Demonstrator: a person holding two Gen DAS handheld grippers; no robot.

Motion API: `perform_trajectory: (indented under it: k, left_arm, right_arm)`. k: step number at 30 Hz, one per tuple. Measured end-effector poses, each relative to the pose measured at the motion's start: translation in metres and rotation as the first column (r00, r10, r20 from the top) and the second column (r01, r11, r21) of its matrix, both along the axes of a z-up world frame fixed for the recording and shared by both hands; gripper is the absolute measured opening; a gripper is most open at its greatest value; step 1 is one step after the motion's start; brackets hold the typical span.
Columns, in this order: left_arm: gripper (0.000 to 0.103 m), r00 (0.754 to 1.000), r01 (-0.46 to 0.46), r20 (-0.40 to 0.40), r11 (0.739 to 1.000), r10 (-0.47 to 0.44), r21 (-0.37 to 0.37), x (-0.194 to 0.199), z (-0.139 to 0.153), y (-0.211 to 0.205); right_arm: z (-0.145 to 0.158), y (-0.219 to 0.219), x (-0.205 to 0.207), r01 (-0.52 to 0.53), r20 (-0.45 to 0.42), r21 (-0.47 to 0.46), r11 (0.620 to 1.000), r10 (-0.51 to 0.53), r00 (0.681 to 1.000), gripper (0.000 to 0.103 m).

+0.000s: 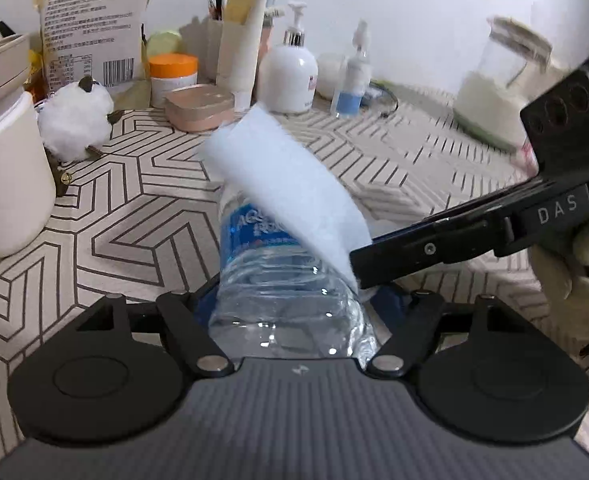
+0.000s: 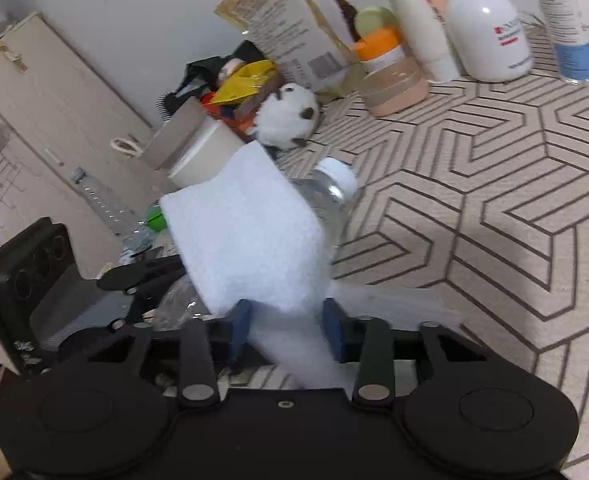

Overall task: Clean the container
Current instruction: 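Press the wipe down the bottle side with the right gripper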

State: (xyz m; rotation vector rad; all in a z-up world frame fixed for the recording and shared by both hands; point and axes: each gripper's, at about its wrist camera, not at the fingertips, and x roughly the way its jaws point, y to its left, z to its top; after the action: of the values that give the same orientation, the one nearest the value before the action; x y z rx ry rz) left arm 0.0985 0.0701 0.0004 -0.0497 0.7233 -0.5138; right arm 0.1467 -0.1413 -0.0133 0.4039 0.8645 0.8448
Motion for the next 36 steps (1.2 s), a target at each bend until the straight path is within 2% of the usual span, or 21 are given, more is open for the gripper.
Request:
perform_trajectory:
  k: [3, 7, 10, 14, 18, 23, 26, 28, 30, 35, 36]
  left_arm:
    - [0.071, 1.000, 0.002, -0.014, 0.997, -0.003, -0.076, 0.001, 0.004, 0.005]
    - [0.071, 1.000, 0.013, -0.019, 0.994, -0.015, -0.104, 0.002, 0.003, 0.006]
    - [0.071, 1.000, 0.026, -0.014, 0.997, -0.027, -0.073, 0.003, 0.003, 0.004]
    - [0.072, 0.999, 0.038, 0.009, 0.999, -0.038, 0.012, -0.001, 0.001, -0.005]
    - [0.081, 0.999, 0.036, 0.003, 0.997, -0.036, 0.067, 0.000, -0.004, -0.010]
    - [0.081, 0.999, 0.038, 0.029, 0.993, -0.042, 0.112, -0.003, -0.005, -0.013]
    - [0.081, 0.998, 0.035, 0.049, 0.986, -0.044, 0.162, -0.005, -0.006, -0.016]
    - [0.082, 0.996, 0.045, 0.065, 0.978, -0.059, 0.202, -0.007, -0.007, -0.019]
    - [0.083, 0.997, 0.036, 0.063, 0.979, -0.050, 0.199, -0.007, -0.008, -0.018]
    - [0.082, 0.996, 0.020, 0.078, 0.979, -0.036, 0.202, -0.006, -0.008, -0.018]
    - [0.077, 0.996, 0.014, 0.085, 0.979, -0.032, 0.202, -0.006, -0.008, -0.017]
  right_arm:
    - [0.006, -0.003, -0.001, -0.006, 0.019, 0.026, 1.000, 0.005, 1.000, 0.027]
    - [0.010, -0.009, -0.002, 0.000, 0.022, 0.059, 0.998, -0.001, 1.000, 0.027]
    - [0.011, -0.010, -0.002, 0.001, 0.019, 0.073, 0.997, -0.002, 1.000, 0.027]
    - [0.011, -0.008, -0.004, -0.022, 0.018, 0.097, 0.995, 0.020, 1.000, 0.027]
    - [0.010, 0.000, -0.006, -0.057, 0.025, 0.089, 0.994, 0.055, 0.998, 0.027]
    - [0.005, 0.004, -0.004, -0.072, 0.000, 0.089, 0.993, 0.072, 0.997, 0.028]
    - [0.004, 0.004, -0.004, -0.055, -0.001, 0.053, 0.997, 0.055, 0.998, 0.028]
    - [0.000, 0.006, -0.002, -0.030, -0.001, -0.021, 0.999, 0.030, 1.000, 0.028]
    - [-0.006, 0.009, -0.001, -0.015, -0.004, -0.068, 0.998, 0.015, 1.000, 0.027]
    - [-0.005, 0.009, -0.002, -0.010, 0.010, -0.075, 0.997, 0.010, 1.000, 0.027]
    - [-0.003, 0.009, -0.002, -0.008, 0.019, -0.069, 0.998, 0.010, 1.000, 0.028]
